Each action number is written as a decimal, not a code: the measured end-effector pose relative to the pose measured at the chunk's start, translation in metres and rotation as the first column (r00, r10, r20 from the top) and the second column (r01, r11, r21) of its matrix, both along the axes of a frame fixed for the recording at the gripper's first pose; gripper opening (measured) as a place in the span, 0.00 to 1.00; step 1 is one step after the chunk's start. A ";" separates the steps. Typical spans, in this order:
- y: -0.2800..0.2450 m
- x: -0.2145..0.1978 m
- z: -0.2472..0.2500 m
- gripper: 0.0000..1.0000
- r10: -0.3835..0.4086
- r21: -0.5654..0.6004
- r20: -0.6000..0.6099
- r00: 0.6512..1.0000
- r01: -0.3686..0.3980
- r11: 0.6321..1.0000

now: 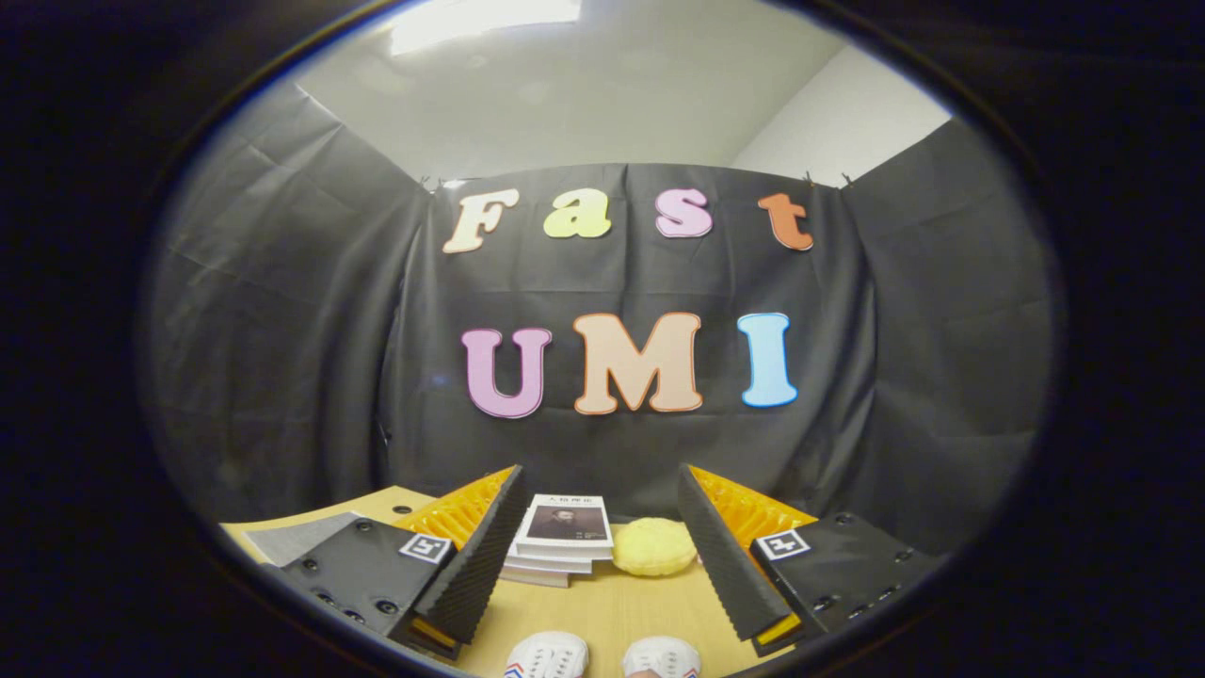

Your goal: Open the storage box then place both shoes into the box .Put the left shoe in first, then the right shoe, with the right side of both shoes facing outward in a uniform manner.

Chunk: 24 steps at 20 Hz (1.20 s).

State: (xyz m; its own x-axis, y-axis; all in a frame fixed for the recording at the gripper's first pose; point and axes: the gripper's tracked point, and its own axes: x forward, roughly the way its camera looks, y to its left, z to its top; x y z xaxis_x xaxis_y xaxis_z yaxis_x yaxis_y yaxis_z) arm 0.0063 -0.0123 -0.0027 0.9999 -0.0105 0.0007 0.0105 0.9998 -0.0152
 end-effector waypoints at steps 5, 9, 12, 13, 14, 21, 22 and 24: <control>0.001 0.003 -0.004 1.00 0.009 0.005 -0.007 1.000 -0.009 1.000; 0.007 0.004 -0.013 1.00 0.033 0.038 -0.029 0.999 -0.032 0.999; 0.019 0.000 -0.027 1.00 0.086 0.128 -0.077 0.993 -0.076 0.989; 0.022 -0.001 -0.032 1.00 0.103 0.156 -0.098 0.990 -0.087 0.984; 0.024 0.000 -0.036 1.00 0.119 0.181 -0.116 0.986 -0.097 0.979; 0.060 -0.021 -0.080 0.99 0.261 0.334 -0.259 0.930 -0.168 0.928; 0.066 -0.025 -0.087 0.99 0.288 0.366 -0.279 0.916 -0.176 0.914; 0.079 -0.030 -0.100 0.99 0.338 0.432 -0.317 0.886 -0.182 0.883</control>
State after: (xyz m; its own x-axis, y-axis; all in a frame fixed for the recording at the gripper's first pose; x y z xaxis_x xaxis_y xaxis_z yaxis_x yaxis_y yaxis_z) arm -0.0238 0.0669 -0.1030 0.8885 0.3282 -0.3206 -0.1794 0.8917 0.4156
